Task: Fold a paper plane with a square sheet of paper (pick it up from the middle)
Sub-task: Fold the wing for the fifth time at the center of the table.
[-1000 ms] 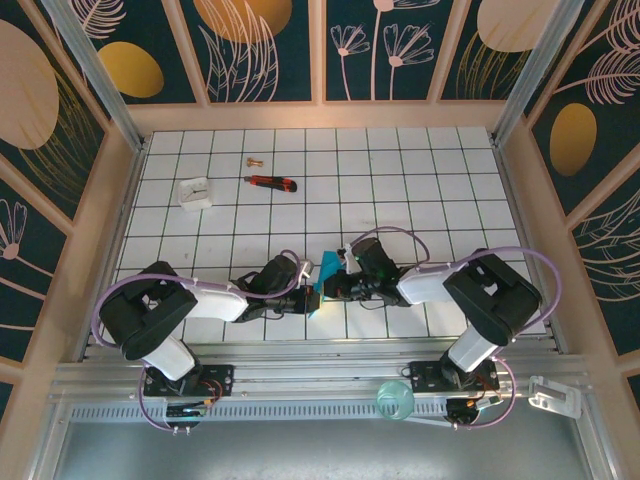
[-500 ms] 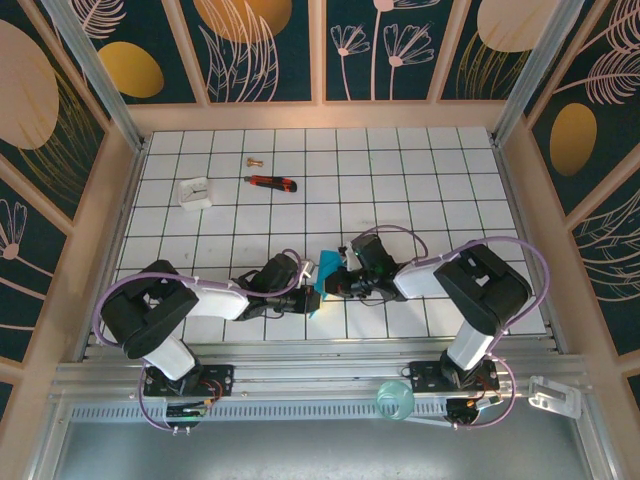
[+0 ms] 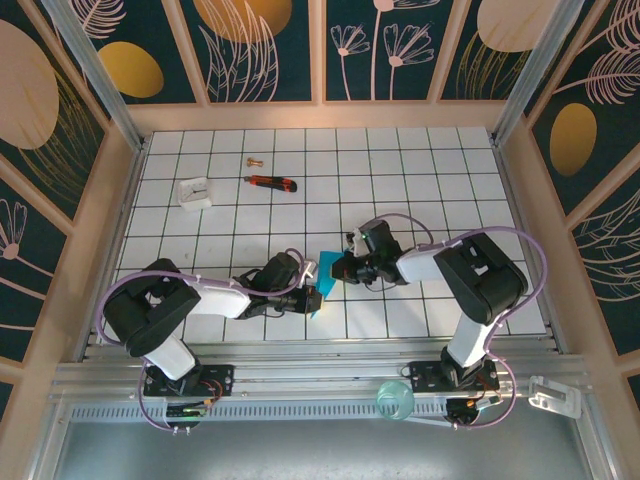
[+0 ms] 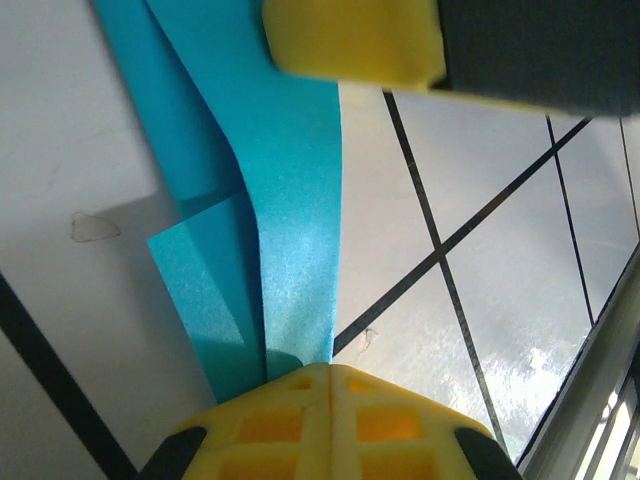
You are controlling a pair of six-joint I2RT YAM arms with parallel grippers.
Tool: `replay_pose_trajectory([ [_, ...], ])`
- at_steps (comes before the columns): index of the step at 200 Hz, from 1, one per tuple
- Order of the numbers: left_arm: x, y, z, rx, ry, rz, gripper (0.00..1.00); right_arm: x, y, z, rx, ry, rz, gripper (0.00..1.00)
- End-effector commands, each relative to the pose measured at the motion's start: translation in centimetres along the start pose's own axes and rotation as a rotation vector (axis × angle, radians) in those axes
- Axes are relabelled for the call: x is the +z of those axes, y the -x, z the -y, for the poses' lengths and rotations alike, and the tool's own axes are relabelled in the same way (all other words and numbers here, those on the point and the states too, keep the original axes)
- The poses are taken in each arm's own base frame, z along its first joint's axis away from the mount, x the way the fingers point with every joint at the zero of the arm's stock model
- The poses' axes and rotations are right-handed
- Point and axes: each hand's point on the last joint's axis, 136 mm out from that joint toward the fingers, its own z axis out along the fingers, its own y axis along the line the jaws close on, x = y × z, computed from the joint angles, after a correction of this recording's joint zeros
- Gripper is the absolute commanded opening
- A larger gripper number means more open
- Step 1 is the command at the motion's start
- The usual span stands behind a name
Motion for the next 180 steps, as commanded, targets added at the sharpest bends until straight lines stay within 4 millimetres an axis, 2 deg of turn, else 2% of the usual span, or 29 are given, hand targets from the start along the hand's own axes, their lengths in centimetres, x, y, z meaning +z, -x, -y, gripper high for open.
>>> replay_pose_trajectory([
  [1, -0.2, -9.6, -7.4, -0.096, 0.246, -0.309, 0.0, -0.5, 2.6, 4.0, 0.032, -0.133, 0.072, 0.03],
  [90, -0.4, -9.8, -7.6, -0.09, 0.249, -0.308, 0.0, -1.6, 6.0, 8.0, 0.112, -0.222, 0.116, 0.03],
  [121, -0.2, -9.3, -7.2, -0.096, 0.237, -0.292, 0.0, -2.5, 7.8, 8.4, 0.123, -0.21, 0.152, 0.03],
  [145, -0.1, -8.7, -6.7, -0.106, 0.224, -0.27, 0.0, -3.6, 9.8, 7.5, 0.113, -0.168, 0.195, 0.03],
  [169, 0.3, -7.3, -5.7, -0.12, 0.196, -0.234, 0.0, -5.6, 11.3, 5.4, 0.081, -0.1, 0.248, 0.04],
  [180, 0.1, -5.7, -4.1, -0.113, 0.154, -0.184, 0.0, -6.7, 11.5, 4.4, 0.055, -0.08, 0.272, 0.04],
])
